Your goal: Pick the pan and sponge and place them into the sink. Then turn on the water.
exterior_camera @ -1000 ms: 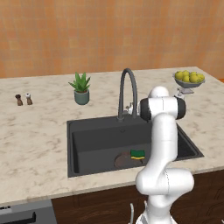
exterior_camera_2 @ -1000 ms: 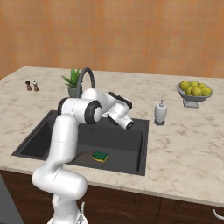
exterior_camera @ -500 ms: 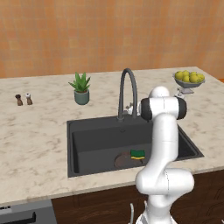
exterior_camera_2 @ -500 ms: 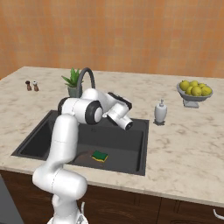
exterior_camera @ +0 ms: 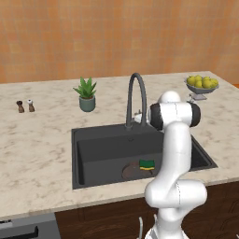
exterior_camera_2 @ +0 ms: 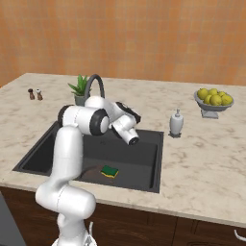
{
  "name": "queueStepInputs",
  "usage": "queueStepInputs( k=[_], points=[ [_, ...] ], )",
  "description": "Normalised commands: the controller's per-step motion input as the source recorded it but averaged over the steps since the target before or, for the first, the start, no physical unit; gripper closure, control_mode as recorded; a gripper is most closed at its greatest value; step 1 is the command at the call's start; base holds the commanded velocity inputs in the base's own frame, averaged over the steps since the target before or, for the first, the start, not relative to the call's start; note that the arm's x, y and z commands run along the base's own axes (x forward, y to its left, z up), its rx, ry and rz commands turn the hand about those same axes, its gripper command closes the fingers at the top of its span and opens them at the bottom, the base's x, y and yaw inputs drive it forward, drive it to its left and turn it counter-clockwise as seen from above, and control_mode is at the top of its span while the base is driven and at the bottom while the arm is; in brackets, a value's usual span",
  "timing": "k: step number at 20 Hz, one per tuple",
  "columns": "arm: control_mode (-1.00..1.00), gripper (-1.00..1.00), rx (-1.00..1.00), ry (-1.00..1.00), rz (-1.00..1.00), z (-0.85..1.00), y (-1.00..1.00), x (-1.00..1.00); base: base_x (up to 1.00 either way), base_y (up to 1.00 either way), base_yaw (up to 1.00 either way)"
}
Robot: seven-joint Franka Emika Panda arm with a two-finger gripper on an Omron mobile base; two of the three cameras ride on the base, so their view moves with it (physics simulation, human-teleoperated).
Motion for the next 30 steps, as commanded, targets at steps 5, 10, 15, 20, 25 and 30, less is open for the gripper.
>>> queueStepInputs(
  k=[5, 10, 15, 20, 25, 30],
  points=[
    [-1.00, 1.00, 0.32, 0.14, 0.00, -0.16, -1.00, 0.07, 0.00, 0.00, 0.00],
    [-1.00, 1.00, 0.23, 0.19, -0.03, -0.35, -0.90, 0.20, 0.00, 0.00, 0.00],
    [-1.00, 1.00, 0.08, 0.30, -0.17, -0.40, -0.71, 0.29, 0.00, 0.00, 0.00],
    [-1.00, 1.00, 0.06, 0.29, -0.17, -0.44, -0.63, 0.11, 0.00, 0.00, 0.00],
    [-1.00, 1.00, 0.07, 0.17, -0.20, -0.13, -0.53, -0.21, 0.00, 0.00, 0.00],
    [-1.00, 1.00, 0.17, -0.03, -0.09, 0.39, -0.76, -0.88, 0.00, 0.00, 0.00]
  ],
)
